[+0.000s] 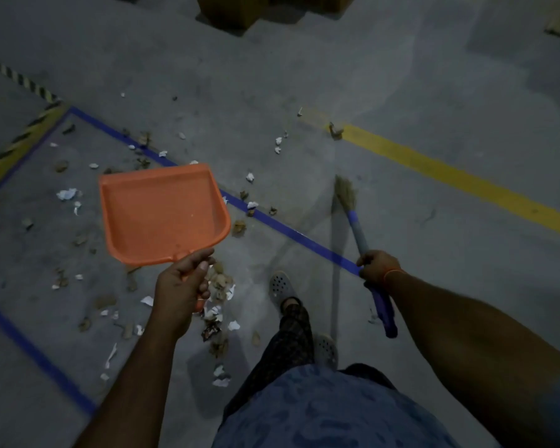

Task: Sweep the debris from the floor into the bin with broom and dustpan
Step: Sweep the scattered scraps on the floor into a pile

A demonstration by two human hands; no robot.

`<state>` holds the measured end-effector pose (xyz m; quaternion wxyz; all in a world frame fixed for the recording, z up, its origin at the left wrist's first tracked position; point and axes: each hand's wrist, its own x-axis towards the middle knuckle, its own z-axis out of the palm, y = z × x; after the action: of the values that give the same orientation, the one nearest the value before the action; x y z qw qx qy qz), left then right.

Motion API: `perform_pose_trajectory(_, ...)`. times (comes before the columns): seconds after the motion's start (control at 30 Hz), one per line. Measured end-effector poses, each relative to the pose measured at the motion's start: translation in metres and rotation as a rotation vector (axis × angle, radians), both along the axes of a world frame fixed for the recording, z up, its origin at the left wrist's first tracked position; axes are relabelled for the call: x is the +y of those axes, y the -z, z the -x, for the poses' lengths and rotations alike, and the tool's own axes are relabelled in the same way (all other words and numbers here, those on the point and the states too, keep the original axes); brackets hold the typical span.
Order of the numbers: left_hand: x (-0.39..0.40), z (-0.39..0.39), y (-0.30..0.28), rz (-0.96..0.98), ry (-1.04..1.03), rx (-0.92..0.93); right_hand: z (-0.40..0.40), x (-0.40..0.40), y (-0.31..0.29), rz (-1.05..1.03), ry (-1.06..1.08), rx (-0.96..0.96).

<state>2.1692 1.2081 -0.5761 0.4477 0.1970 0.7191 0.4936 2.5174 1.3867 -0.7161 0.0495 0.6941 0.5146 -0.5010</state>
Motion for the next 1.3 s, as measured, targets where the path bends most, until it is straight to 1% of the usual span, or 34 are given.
perform_pose_trajectory(0.07, 0.017, 0.015, 0.002, 0.004, -0.034, -0.008, 0.017, 0.012, 0.005, 0.061, -0.093, -0.033)
perform_pose_trajectory(0.27, 0.070, 0.054, -0.001, 0.031, -0.093, -0.019, 0.094, 0.030, 0.009, 0.160, -0.610, -0.076)
perform_pose_trajectory(0.4, 0.106, 0.078, -0.007, 0.009, -0.075, -0.013, 0.135, 0.057, 0.004, 0.177, -0.787, 0.008)
perform_pose_trajectory(0.47, 0.123, 0.084, -0.010, -0.008, -0.078, -0.008, 0.140, 0.076, -0.005, 0.147, -0.810, 0.056)
perform_pose_trajectory(0.57, 0.146, 0.086, -0.013, -0.019, -0.098, -0.012, 0.132, 0.108, -0.013, 0.106, -0.741, 0.095)
perform_pose_trajectory(0.67, 0.167, 0.082, -0.014, -0.019, -0.096, -0.005, 0.119, 0.145, -0.019, -0.002, -0.690, 0.088)
perform_pose_trajectory(0.73, 0.181, 0.078, -0.013, -0.016, -0.112, -0.006, 0.108, 0.175, -0.022, -0.065, -0.568, 0.070)
perform_pose_trajectory(0.87, 0.212, 0.062, -0.012, -0.036, -0.158, -0.014, 0.079, 0.243, -0.022, -0.153, -0.240, 0.017)
perform_pose_trajectory(0.97, 0.235, 0.042, -0.014, -0.027, -0.232, -0.007, 0.053, 0.306, -0.025, -0.166, -0.143, -0.018)
perform_pose_trajectory(1.07, 0.258, 0.025, -0.016, -0.009, -0.261, 0.016, 0.024, 0.367, -0.019, -0.124, -0.035, -0.037)
perform_pose_trajectory(1.13, 0.271, 0.017, -0.018, 0.003, -0.278, 0.037, 0.008, 0.399, -0.015, -0.094, -0.005, -0.051)
perform_pose_trajectory(1.2, 0.283, 0.009, -0.023, -0.003, -0.312, 0.048, -0.005, 0.426, -0.011, -0.067, -0.023, -0.061)
perform_pose_trajectory(1.3, 0.295, 0.001, -0.028, -0.011, -0.344, 0.065, -0.013, 0.454, -0.009, 0.004, -0.176, -0.089)
